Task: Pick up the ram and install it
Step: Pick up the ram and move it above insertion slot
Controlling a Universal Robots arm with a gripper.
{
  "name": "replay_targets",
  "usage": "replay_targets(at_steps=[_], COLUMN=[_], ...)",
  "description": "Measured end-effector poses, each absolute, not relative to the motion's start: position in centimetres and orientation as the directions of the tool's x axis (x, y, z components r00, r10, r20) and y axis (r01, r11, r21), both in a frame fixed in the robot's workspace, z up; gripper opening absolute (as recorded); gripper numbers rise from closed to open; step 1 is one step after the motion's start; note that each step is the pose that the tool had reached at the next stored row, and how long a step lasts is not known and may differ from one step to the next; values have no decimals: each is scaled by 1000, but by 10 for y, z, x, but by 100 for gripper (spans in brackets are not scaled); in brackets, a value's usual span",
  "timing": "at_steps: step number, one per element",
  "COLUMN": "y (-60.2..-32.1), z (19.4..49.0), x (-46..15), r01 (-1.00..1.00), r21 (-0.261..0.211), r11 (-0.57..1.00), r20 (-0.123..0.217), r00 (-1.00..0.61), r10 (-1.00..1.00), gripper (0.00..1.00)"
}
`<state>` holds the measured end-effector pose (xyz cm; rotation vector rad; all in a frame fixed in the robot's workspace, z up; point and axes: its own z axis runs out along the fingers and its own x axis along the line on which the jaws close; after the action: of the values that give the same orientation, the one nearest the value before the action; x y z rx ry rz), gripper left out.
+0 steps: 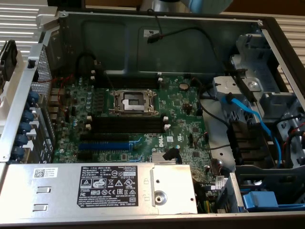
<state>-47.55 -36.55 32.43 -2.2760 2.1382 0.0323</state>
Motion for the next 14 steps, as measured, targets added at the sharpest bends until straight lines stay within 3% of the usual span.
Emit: replay_targets(at_steps=[14], y=[-367], z=[314], x=[-469], r01=[-997], r21=[37], r11=[-62], r20=[-36], r00=[61], r10=[-997], gripper=[10])
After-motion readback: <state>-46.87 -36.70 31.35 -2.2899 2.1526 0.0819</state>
